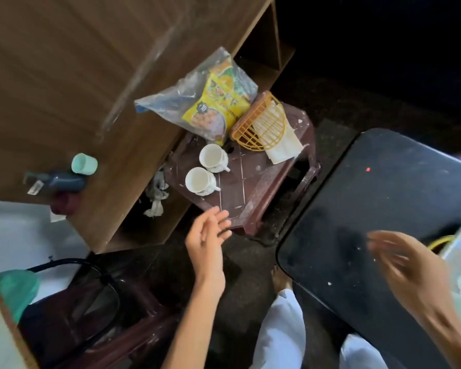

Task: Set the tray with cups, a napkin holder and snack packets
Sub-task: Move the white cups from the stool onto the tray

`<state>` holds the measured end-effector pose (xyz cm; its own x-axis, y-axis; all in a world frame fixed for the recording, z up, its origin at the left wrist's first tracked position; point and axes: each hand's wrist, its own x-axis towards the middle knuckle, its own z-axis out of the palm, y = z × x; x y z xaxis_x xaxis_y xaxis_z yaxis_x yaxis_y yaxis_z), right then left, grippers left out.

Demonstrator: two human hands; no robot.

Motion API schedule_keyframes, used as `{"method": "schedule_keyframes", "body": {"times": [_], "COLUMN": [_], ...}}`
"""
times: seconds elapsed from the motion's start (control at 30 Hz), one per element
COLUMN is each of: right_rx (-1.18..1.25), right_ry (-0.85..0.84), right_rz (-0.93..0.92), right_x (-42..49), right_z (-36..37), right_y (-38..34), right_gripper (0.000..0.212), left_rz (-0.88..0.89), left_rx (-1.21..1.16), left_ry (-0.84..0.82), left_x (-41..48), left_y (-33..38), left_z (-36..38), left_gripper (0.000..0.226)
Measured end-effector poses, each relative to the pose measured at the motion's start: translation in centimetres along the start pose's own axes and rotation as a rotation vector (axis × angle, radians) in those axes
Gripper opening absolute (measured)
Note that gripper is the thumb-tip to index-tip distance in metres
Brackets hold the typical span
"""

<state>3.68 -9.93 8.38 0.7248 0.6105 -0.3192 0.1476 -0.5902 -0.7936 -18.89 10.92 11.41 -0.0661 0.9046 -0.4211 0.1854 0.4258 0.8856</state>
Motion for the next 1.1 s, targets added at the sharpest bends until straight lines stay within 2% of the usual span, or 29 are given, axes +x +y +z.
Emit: {"method": "schedule_keyframes", "body": {"times": [0.13, 0.27, 0.53, 0.77, 0.97, 1.1], "right_rx": [0.009, 0.001, -0.022, -0.054, -0.044, 0.0], "right_ry": [-0.094, -0.187, -0.333, -0.353, -0.283, -0.245], "right_rz": [-0.055, -0.073, -0.129, -0.147, -0.179, -0.182], "right_x": [3.0, 5.4, 7.7, 8.2, 8.4, 7.9], "right_z": [7.2, 13.6, 22.8, 25.7, 26.4, 24.9], "right_y": [-5.7, -9.9, -14.2, -14.9, -14.9, -14.4], "right_gripper": [0.016, 0.016, 0.024, 0.028, 0.009, 0.009], "left_rz": [0.031, 0.058, 0.016, -0.053, -0.057, -0.078], "left_rx": [-0.008, -0.015, 0.034, 0.022, 0.016, -0.027], "left_ry": [0.122, 0.188, 0.068, -0.009, -0.011, -0.01], "left_x": [6.7, 11.8, 16.2, 16.6, 16.1, 14.6], "left_y": [1.2, 1.1, -0.2, -0.3, -0.6, -0.4], "left_z": [-2.9, -3.6, -2.3, -2.3, -2.1, -1.8], "left_gripper": [0.02, 0.018, 0.024, 0.023, 0.022, 0.024]}}
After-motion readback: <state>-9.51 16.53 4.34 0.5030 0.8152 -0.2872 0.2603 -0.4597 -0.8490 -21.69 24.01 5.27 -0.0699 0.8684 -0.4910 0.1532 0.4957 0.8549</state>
